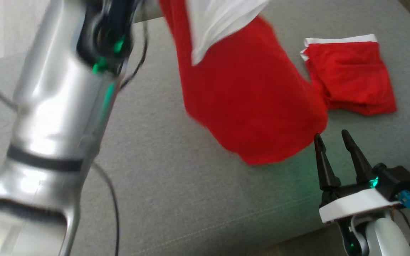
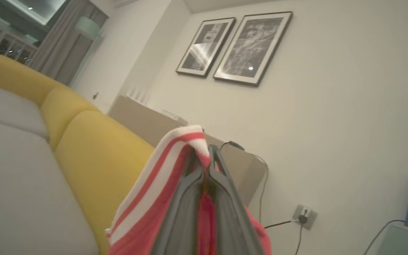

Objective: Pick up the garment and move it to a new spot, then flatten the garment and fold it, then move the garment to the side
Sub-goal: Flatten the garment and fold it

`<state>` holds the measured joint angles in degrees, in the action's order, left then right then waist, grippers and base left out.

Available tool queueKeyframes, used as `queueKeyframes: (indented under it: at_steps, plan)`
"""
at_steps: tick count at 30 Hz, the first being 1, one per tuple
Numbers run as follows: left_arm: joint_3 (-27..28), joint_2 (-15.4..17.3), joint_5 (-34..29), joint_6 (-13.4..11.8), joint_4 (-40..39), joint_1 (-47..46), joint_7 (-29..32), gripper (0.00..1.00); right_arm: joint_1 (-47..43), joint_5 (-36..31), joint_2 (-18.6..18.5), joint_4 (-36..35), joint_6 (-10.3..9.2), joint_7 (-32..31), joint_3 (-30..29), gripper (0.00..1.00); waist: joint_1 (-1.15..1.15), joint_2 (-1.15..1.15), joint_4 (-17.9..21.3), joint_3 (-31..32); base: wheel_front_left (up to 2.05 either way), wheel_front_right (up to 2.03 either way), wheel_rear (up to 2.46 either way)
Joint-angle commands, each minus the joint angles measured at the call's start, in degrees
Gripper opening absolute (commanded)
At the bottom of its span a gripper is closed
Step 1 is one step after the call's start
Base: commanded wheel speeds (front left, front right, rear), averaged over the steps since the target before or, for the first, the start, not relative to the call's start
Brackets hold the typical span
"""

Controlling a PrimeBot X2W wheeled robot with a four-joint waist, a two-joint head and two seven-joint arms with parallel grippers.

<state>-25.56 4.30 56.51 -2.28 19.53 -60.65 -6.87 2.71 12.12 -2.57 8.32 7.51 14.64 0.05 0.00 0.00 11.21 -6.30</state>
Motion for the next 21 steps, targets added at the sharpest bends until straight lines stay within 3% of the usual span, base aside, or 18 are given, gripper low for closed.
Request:
queueKeyframes:
  at_steps: [1, 6, 12, 21]
  plan:
    - [1.5, 2.5, 0.3, -0.3, -1.0, 1.5, 0.3, 0.00, 1.3, -0.3, -0.3, -2.1, -0.02, 0.4, 1.2, 1.00, 0.00, 0.00, -0.8, -0.4, 0.00, 0.00, 0.00]
    - [3.3, 7.5, 2.4, -1.8, -1.9, 15.9, -0.1, 0.00, 1.5, -0.7, -0.3, -2.0, -0.02, 0.4, 0.9, 1.00, 0.00, 0.00, -2.7, -2.1, 0.00, 0.00, 0.00]
    - [7.8, 12.5, 3.0, -2.1, -2.2, 28.5, -5.1, 0.00, 2.0, -2.1, -0.3, -1.4, -0.02, 0.4, 0.4, 1.00, 0.00, 0.00, -4.9, -4.6, 0.00, 0.00, 0.00]
    - [12.0, 14.7, 0.1, -3.8, -0.8, 35.1, -7.7, 0.00, 3.5, -3.0, -0.3, 1.3, -0.02, 0.4, 1.4, 1.00, 0.00, 0.00, -5.8, -6.2, 0.00, 0.00, 0.00]
